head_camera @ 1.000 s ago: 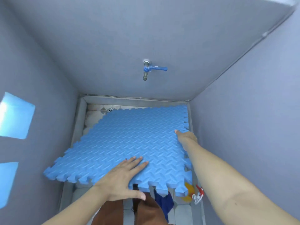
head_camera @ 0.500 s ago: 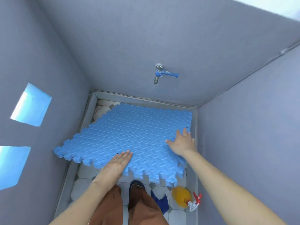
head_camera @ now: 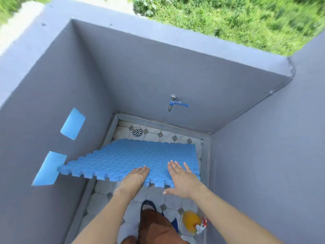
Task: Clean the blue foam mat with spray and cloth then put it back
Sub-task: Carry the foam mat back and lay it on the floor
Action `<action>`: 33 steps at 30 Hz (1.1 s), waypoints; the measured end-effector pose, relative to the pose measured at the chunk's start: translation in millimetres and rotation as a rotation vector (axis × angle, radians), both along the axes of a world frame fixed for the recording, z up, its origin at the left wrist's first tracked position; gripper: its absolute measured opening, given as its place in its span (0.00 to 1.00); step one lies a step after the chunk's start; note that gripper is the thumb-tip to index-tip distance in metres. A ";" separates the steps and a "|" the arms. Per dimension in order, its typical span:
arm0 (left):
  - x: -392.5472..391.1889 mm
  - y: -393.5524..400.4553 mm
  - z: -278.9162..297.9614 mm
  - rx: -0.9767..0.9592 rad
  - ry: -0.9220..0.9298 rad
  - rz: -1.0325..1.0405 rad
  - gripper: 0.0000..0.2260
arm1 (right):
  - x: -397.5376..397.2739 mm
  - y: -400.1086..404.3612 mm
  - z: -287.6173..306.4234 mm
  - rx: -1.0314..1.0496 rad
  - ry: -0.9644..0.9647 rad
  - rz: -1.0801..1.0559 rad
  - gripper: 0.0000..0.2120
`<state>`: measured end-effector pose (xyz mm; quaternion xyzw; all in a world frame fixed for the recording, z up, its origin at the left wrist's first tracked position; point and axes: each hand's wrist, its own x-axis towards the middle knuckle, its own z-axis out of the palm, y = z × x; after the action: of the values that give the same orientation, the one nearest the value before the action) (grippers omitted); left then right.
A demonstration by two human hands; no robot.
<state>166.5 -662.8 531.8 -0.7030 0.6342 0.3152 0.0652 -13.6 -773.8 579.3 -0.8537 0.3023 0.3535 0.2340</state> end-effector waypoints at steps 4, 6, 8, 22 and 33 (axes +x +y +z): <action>-6.0 13.1 34.6 0.024 -0.012 0.019 0.32 | -3.7 10.9 25.0 0.009 0.016 0.028 0.44; -6.1 21.1 53.2 0.053 -0.032 0.014 0.32 | -0.6 19.7 42.9 0.043 0.018 0.027 0.41; -3.1 29.2 70.3 0.060 -0.040 0.037 0.33 | 7.1 27.7 67.0 0.077 0.005 0.026 0.37; -52.8 114.9 163.7 -0.091 -0.132 0.319 0.26 | -7.6 88.2 180.2 -0.129 -0.040 0.327 0.23; -107.8 195.5 169.3 -0.025 -0.257 0.618 0.30 | -4.1 135.6 183.1 -0.099 -0.076 0.753 0.32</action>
<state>58.7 -467.2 701.1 -0.8968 0.3813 0.2213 0.0374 -17.6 -638.2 762.4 -0.9279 -0.0250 0.3676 0.0574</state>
